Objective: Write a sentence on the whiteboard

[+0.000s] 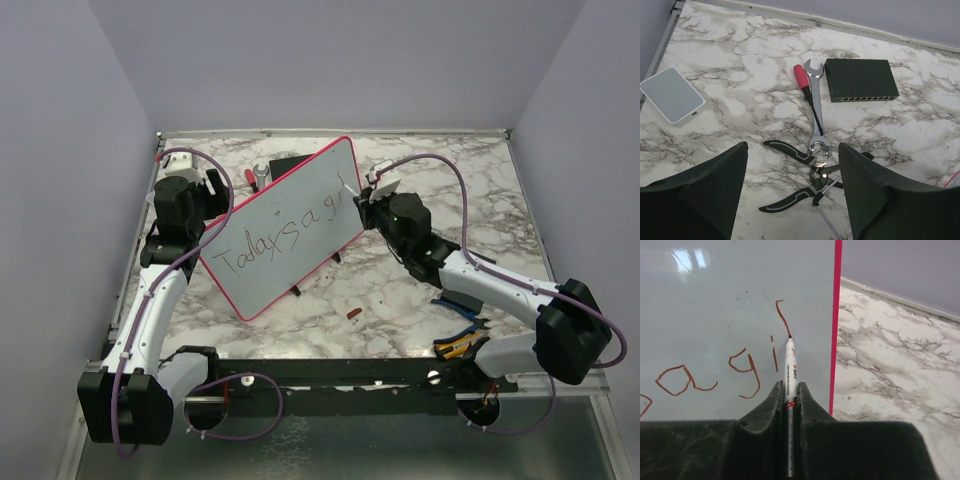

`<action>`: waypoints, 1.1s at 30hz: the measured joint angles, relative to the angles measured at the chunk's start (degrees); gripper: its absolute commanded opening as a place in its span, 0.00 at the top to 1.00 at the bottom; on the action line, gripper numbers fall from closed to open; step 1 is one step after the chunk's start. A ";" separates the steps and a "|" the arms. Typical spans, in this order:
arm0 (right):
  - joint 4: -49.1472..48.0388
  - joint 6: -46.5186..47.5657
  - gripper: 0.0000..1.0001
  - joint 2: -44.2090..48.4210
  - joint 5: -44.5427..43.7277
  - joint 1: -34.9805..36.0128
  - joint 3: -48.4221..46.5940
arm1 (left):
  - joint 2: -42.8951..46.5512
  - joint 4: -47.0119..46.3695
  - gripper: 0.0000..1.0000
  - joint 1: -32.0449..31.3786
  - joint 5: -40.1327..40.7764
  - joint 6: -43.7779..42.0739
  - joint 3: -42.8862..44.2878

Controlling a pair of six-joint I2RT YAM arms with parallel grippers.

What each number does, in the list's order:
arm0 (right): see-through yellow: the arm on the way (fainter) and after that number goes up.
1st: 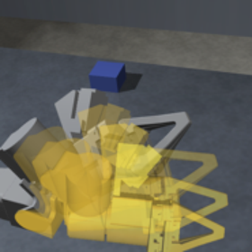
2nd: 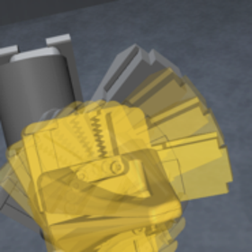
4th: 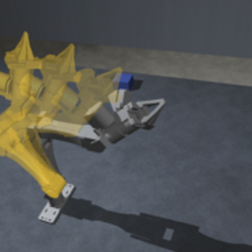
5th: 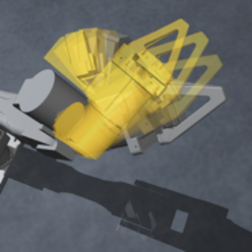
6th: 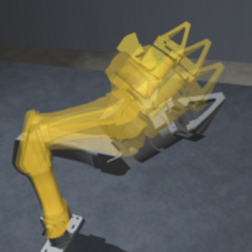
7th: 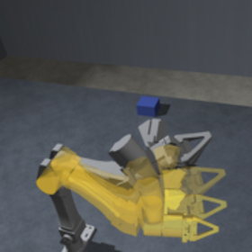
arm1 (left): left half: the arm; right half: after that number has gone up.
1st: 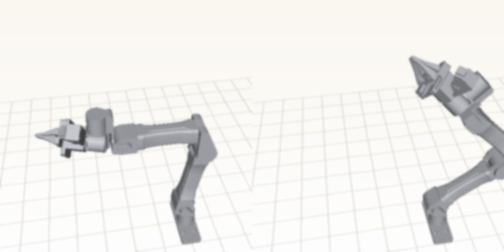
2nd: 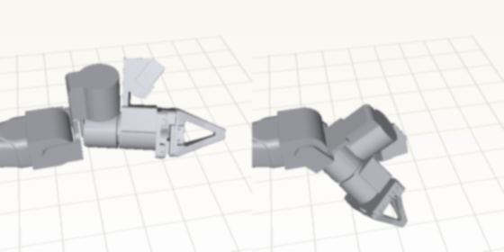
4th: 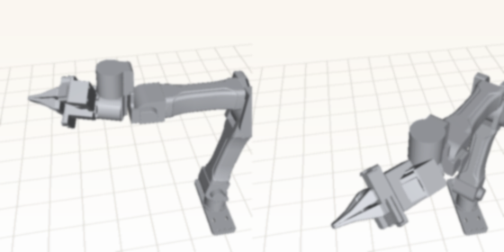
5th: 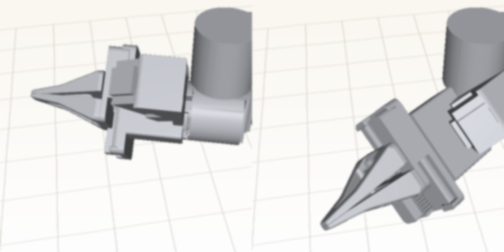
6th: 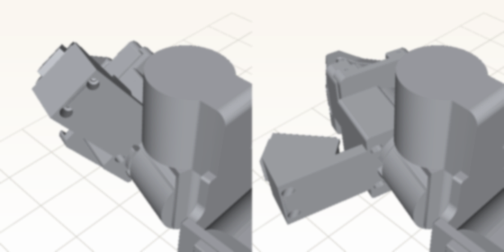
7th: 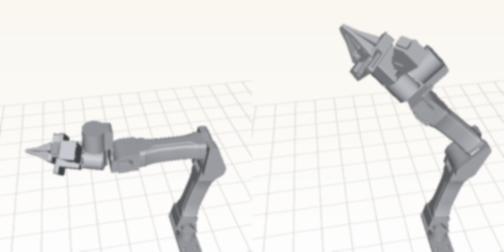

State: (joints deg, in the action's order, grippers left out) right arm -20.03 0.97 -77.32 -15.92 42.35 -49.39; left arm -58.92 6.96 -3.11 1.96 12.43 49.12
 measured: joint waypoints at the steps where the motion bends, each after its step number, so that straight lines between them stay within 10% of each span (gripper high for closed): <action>1: 0.04 -0.33 0.99 -0.02 -0.11 0.00 0.28 | 0.00 0.02 0.26 0.00 0.00 0.00 0.00; 33: 4.20 -7.34 0.99 6.73 3.26 -0.07 6.43 | 0.20 0.02 0.26 -0.02 -0.02 0.00 -0.11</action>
State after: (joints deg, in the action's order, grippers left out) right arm -15.84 -6.37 -70.59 -12.67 42.28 -42.96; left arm -58.72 6.98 -3.14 1.93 12.43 49.01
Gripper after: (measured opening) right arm 0.102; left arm 0.739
